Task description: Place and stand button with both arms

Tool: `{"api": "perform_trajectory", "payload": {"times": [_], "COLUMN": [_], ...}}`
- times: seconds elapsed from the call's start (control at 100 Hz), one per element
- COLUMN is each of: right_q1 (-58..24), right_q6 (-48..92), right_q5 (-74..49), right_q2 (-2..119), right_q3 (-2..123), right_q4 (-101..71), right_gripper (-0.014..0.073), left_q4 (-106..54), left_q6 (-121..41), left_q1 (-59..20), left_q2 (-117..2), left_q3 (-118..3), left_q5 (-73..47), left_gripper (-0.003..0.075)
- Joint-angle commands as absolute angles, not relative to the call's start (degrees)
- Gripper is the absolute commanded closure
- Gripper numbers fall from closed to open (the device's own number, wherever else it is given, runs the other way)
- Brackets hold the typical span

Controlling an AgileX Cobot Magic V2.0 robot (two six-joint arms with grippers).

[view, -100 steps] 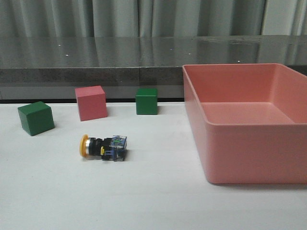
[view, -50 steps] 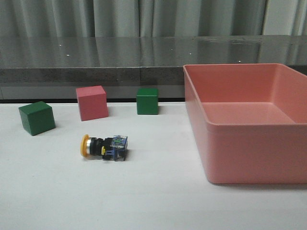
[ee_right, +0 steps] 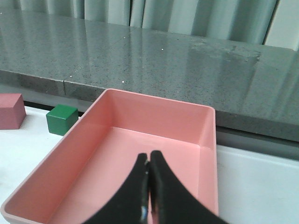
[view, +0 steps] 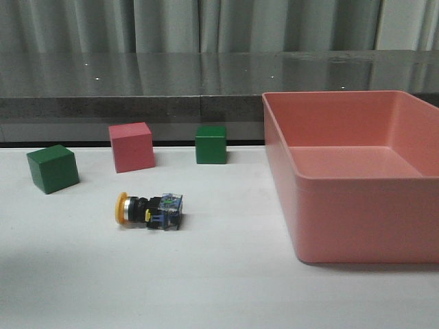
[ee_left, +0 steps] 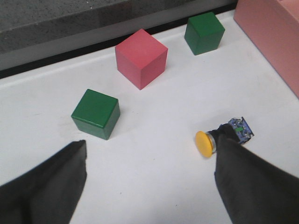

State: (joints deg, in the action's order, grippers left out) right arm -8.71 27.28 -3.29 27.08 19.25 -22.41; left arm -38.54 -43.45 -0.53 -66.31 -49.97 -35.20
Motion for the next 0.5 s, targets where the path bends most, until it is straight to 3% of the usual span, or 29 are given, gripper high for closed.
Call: {"api": "perform_trajectory", "payload": {"times": [0.0, 0.19, 0.49], "right_q1": [-8.35, -8.35, -8.35], "right_q6": [27.31, 27.31, 27.31], "right_q5": [0.49, 0.49, 0.49], "right_q2": [26.92, 26.92, 26.92], "right_q3": [20.81, 20.81, 20.81], "right_q4": [-22.81, -22.81, -22.81], "right_gripper": [0.0655, 0.0655, 0.0655], "left_q4": [-45.43, -57.72, -80.60], "left_q6": [-44.34, -48.32, -99.61], "left_q1": [-0.54, -0.62, -0.62], "left_q2": [-67.46, -73.40, -86.73], "left_q3": [-52.05, -52.05, -52.05], "left_q5": [-31.57, -31.99, -45.33], "left_gripper": [0.0115, 0.0123, 0.0123]}}
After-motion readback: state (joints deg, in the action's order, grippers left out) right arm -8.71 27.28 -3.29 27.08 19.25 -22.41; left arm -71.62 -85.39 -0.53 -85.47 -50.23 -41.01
